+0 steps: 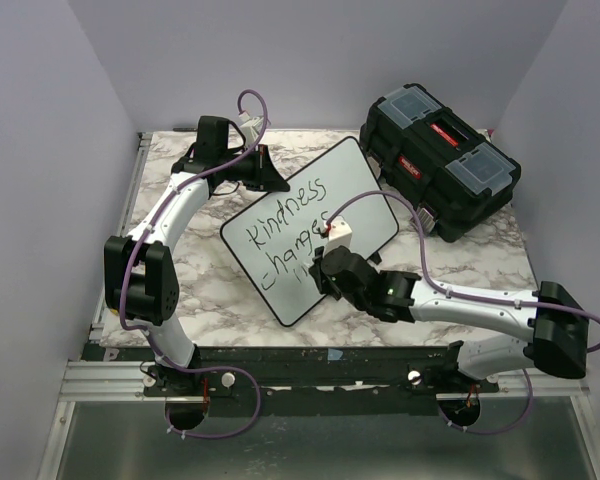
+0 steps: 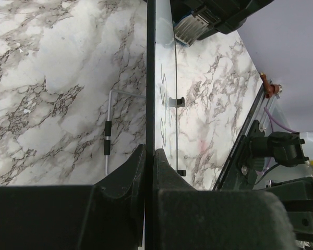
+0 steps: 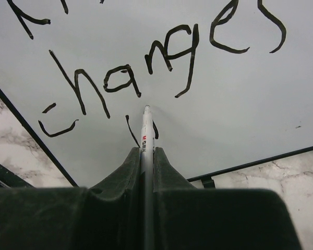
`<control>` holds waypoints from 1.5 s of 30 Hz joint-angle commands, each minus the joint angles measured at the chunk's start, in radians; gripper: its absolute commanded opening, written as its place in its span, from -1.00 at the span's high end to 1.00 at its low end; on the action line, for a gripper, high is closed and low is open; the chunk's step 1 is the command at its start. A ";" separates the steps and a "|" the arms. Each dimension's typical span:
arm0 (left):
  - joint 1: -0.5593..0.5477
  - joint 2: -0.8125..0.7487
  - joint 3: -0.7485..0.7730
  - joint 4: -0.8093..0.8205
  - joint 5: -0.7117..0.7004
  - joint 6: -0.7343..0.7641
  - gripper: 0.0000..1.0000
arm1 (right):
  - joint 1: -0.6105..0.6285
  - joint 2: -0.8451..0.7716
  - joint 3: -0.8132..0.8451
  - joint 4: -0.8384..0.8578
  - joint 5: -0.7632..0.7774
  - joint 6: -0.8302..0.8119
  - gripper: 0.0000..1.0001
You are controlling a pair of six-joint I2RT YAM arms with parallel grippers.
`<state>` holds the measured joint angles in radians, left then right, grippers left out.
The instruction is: Write a sentence on the whiteboard
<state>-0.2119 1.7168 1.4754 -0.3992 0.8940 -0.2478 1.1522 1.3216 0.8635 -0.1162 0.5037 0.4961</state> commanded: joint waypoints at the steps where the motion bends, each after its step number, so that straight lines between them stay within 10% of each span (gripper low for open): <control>1: -0.006 -0.016 0.005 0.046 0.011 0.044 1.00 | 0.000 0.020 0.019 0.035 0.024 -0.012 0.99; 45: -0.006 -0.016 0.002 0.045 0.006 0.048 1.00 | 0.000 0.055 -0.014 0.017 0.076 0.013 0.99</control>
<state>-0.2111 1.7172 1.4750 -0.3996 0.8936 -0.2478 1.1526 1.3487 0.8310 -0.1276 0.5713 0.5144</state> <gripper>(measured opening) 0.066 0.114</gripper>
